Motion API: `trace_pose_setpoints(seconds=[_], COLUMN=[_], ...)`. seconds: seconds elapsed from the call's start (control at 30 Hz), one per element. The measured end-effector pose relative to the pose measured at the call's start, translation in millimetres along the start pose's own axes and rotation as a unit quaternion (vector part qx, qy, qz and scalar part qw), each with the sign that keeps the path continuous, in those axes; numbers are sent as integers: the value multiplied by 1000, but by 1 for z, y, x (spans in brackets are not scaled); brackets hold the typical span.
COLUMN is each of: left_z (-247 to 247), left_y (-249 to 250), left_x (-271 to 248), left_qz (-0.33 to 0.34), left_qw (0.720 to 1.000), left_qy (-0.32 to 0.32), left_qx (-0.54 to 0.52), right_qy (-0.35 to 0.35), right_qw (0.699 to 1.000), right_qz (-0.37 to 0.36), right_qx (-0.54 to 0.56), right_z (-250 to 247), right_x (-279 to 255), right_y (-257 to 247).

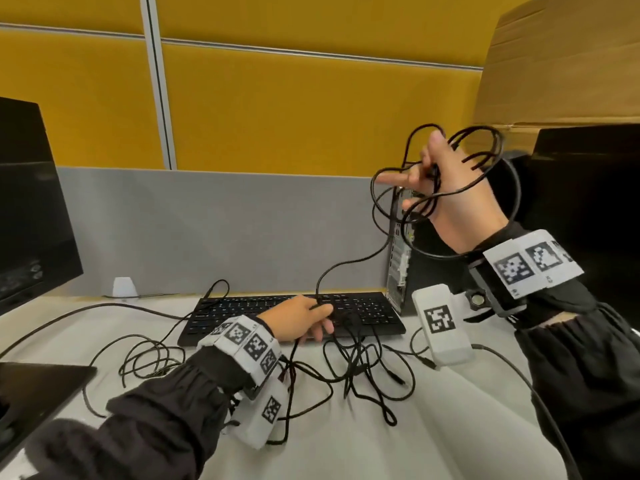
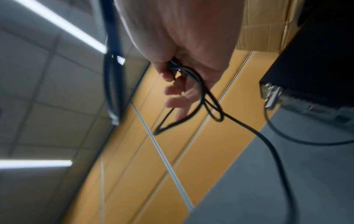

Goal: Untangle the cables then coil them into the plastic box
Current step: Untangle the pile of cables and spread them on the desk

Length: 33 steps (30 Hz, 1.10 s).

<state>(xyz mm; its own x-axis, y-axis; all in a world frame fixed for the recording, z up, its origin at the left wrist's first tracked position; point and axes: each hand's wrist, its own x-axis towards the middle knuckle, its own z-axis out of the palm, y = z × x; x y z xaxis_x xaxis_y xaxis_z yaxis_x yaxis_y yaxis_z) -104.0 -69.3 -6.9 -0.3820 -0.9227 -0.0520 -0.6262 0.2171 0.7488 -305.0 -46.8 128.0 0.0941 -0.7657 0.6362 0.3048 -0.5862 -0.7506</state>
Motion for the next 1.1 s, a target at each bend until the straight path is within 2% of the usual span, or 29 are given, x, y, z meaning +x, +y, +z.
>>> trace_pose_setpoints(seconds=[0.07,0.1,0.2,0.23,0.3,0.33,0.43,0.5,0.6,0.7,0.8,0.9,0.97,1.03,1.1], left_z=[-4,-6,-9,-10,-10,-10,-10,-10,-8,-3,5,16,21,25,23], left_y=[6,10,22,26,32,33,32,30,27,21,14,12,16,18,11], left_x=[-5,-7,-15,-17,-23,-26,-29,-29,-33,-37,-34,-30,-32,-38,-47], left_qz=[36,53,107,120,141,145,150,148,127,101,89,87,106,132,133], left_qw=[998,996,988,986,982,980,979,981,989,990,983,976,969,970,978], left_qy=[50,72,109,116,123,123,121,116,74,84,112,140,143,119,91], left_qx=[-21,-14,11,16,39,52,58,52,33,52,113,142,174,165,129], right_qy=[21,8,-98,-146,-237,-262,-303,-304,-261,-238,-242,-201,-200,-223,-197], right_qw=[996,989,947,929,883,869,883,891,907,930,898,849,815,816,840], right_qz=[-2,14,140,146,91,69,93,99,89,158,196,147,147,197,223], right_qx=[-90,-145,-273,-308,-395,-413,-345,-324,-318,-232,-311,-466,-524,-496,-454], right_z=[-5,-1,13,16,19,20,24,27,26,23,33,43,42,36,24], right_x=[-7,-11,-22,-27,-34,-36,-35,-33,-28,-31,-36,-32,-31,-33,-32], right_y=[10,16,45,55,68,70,66,65,72,66,62,75,79,79,75])
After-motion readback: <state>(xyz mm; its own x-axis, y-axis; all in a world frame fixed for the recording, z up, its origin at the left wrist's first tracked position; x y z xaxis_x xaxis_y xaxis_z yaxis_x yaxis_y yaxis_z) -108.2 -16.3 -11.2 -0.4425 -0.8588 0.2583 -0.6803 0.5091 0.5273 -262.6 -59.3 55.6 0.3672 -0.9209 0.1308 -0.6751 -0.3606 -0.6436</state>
